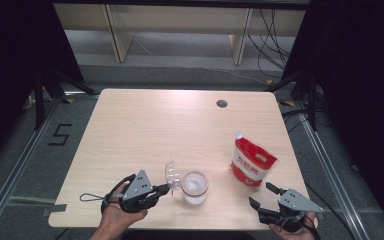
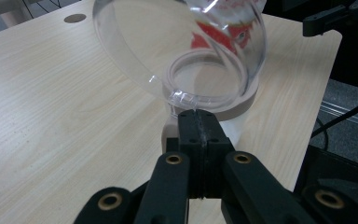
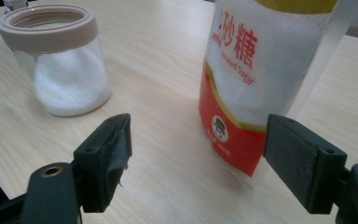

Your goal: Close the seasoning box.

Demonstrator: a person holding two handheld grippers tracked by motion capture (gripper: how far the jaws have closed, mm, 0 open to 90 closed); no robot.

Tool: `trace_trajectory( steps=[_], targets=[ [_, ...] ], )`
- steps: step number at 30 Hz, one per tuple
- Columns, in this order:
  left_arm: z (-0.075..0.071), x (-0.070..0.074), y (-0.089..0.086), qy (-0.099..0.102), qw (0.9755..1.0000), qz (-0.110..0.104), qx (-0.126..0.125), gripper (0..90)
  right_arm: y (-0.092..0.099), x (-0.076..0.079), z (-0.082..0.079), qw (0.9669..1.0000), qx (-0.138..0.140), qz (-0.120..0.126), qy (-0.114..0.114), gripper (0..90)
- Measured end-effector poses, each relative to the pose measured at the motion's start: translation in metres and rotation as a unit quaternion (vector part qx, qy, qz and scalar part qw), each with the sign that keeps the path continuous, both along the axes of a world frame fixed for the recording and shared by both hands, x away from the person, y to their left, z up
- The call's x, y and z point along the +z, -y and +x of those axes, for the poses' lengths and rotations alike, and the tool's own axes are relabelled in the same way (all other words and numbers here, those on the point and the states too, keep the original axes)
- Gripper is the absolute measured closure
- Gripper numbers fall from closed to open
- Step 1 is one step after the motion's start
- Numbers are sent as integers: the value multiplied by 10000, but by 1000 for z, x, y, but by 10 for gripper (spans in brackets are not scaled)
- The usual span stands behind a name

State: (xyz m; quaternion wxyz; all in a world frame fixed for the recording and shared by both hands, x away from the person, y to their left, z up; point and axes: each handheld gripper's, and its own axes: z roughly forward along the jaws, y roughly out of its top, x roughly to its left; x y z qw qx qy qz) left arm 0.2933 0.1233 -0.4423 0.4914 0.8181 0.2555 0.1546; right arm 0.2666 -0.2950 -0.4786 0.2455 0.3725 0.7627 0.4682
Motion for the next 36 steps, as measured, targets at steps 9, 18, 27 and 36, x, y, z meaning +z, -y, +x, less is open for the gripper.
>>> trace_trajectory(
  steps=[9,18,27,36],
  targets=[
    [0,2,4,-1,10000,-5,-13,892,-1,0,0,10000,-35,-30,4,245],
    [1,4,8,34,9999,27,-92,887,-1,-1,1,10000,40,-52,12,245],
    [0,4,9,-17,9999,-34,-95,878,-1,-1,0,10000,-9,-47,22,244],
    [1,4,10,46,9997,-5,-223,860,-2,-1,0,10000,-10,-35,9,244]
  ],
)
